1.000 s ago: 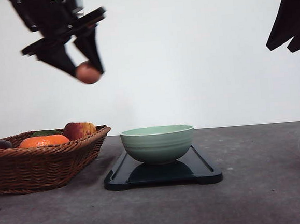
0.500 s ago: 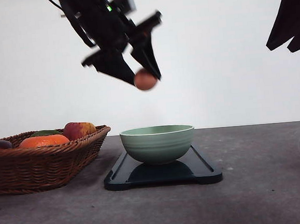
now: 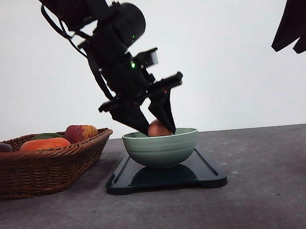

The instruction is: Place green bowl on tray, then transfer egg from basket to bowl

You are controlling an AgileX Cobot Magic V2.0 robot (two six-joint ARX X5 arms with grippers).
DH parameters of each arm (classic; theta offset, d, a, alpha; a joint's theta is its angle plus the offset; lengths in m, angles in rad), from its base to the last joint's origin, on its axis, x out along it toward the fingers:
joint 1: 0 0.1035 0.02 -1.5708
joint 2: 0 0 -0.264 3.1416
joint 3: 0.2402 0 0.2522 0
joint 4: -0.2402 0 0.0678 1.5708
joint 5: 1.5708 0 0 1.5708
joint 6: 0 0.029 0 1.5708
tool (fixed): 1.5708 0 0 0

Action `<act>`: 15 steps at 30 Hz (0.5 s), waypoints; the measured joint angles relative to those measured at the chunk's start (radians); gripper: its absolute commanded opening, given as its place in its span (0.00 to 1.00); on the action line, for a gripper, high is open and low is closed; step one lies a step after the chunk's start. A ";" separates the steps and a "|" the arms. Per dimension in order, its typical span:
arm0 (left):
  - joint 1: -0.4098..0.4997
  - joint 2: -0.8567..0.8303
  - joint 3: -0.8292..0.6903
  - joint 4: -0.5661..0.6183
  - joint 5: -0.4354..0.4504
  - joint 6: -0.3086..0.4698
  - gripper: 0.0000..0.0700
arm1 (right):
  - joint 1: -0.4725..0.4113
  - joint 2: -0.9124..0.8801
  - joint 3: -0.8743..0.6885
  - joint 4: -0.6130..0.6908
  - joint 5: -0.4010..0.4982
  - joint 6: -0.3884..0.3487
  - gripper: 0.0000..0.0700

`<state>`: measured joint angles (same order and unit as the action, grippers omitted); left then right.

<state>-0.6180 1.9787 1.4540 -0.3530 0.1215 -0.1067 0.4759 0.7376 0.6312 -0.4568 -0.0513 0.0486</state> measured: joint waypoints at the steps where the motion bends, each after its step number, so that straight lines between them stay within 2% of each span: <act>1: 0.000 0.008 0.000 0.002 0.000 0.002 0.27 | 0.000 0.000 0.000 0.000 0.000 0.000 0.40; 9: -0.005 0.036 0.000 0.005 0.000 0.010 0.29 | 0.000 0.000 0.000 0.000 0.000 0.000 0.40; 13: -0.010 0.036 0.000 0.014 0.000 0.010 0.46 | 0.000 0.000 0.000 0.000 0.000 0.000 0.40; 15: -0.011 0.036 0.000 0.021 0.000 0.010 0.50 | 0.000 0.000 0.000 0.000 0.000 0.000 0.40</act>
<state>-0.6293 2.0151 1.4540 -0.3325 0.1211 -0.0971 0.4759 0.7376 0.6312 -0.4568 -0.0515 0.0486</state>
